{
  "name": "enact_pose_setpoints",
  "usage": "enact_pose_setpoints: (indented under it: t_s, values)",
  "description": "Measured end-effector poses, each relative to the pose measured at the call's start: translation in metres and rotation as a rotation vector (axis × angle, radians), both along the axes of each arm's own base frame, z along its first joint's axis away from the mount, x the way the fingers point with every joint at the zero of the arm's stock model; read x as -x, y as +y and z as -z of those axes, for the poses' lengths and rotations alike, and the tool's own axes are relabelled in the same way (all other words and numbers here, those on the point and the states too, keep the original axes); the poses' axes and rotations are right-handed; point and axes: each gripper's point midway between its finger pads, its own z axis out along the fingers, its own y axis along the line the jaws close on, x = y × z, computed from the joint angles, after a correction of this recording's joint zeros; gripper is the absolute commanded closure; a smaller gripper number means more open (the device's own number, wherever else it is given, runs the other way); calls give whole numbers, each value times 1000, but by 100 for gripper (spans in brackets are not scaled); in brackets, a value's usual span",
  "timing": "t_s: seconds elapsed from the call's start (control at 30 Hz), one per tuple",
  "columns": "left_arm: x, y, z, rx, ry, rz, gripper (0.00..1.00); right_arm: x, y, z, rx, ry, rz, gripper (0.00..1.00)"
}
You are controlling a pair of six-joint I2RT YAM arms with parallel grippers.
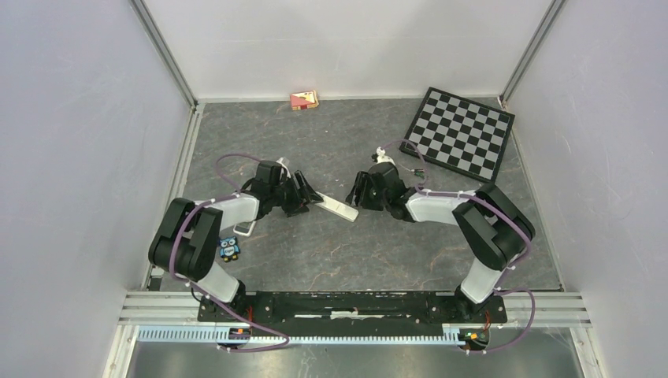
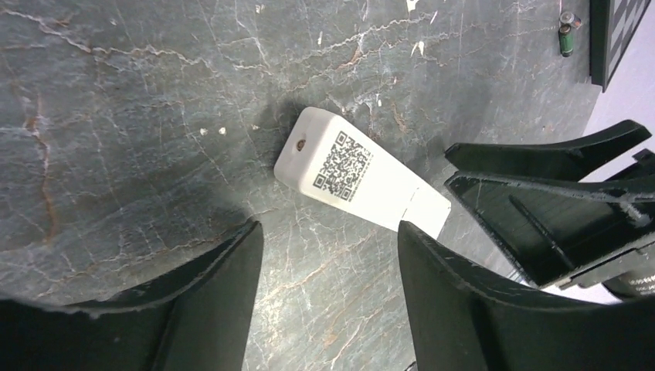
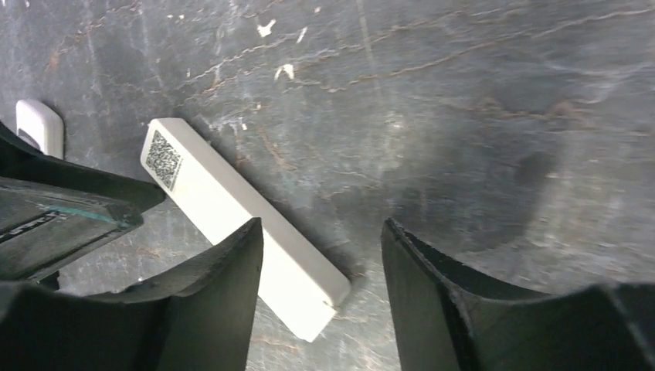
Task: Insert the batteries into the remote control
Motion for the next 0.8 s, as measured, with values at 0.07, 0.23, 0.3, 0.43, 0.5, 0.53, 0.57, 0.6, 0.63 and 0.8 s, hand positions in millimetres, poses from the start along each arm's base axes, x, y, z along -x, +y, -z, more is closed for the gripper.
enact_pose_setpoints:
  t_s: [0.07,0.23,0.3,0.43,0.5,0.53,0.57,0.6,0.63,0.8]
  values:
    - [0,2,-2,-11,6,-7,23,-2,-10,-2,19,8,8,32]
    - [-5,13,-5,-79,10,-49,22,-3,-22,-19,20,-4,11,30]
    - [-10,14,-9,-93,-1,-58,21,1,-22,-28,-1,-17,-3,30]
    - [-24,9,-23,-76,-50,-56,23,21,-28,-35,-39,-12,-20,34]
    - [-32,6,-27,-65,-71,-51,27,33,-33,-32,-47,8,-24,39]
    - [-35,4,-27,-61,-77,-49,29,38,-35,-29,-50,21,-25,41]
    - [-38,3,-26,-59,-80,-47,31,40,-36,-27,-51,27,-26,44]
    - [-39,2,-23,-59,-76,-43,32,47,-37,-21,-55,52,-31,48]
    - [-39,2,-20,-59,-70,-39,33,50,-37,-19,-58,64,-33,52]
    - [-36,0,-8,-62,-38,-23,36,56,-29,-12,-101,109,-50,59]
